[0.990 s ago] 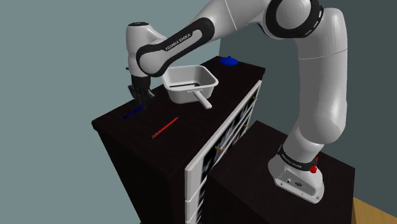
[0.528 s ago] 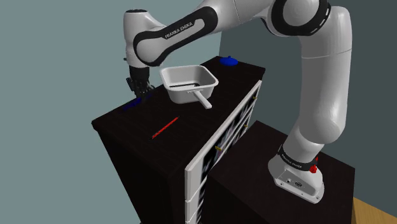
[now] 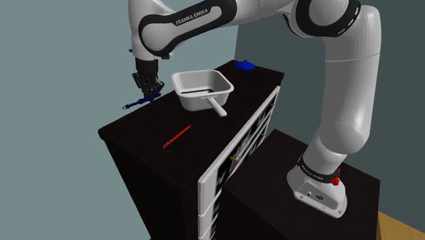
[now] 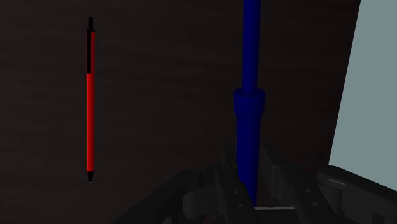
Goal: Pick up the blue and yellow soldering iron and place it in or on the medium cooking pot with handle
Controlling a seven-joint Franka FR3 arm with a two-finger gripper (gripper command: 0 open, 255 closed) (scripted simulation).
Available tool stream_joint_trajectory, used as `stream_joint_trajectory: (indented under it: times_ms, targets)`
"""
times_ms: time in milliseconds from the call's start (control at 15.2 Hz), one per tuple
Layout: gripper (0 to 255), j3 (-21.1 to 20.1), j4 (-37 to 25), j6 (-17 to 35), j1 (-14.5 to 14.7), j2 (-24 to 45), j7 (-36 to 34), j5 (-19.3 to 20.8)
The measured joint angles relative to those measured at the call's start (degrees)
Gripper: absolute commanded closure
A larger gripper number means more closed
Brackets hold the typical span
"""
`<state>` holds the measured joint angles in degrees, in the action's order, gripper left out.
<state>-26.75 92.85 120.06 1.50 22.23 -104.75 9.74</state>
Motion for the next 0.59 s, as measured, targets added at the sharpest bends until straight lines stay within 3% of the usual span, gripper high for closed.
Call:
stream_joint_trajectory:
  times_ms: [594]
  targets:
    - [255,-0.4,-5.2,-6.4,0.1,-1.3,0.6,-0.9]
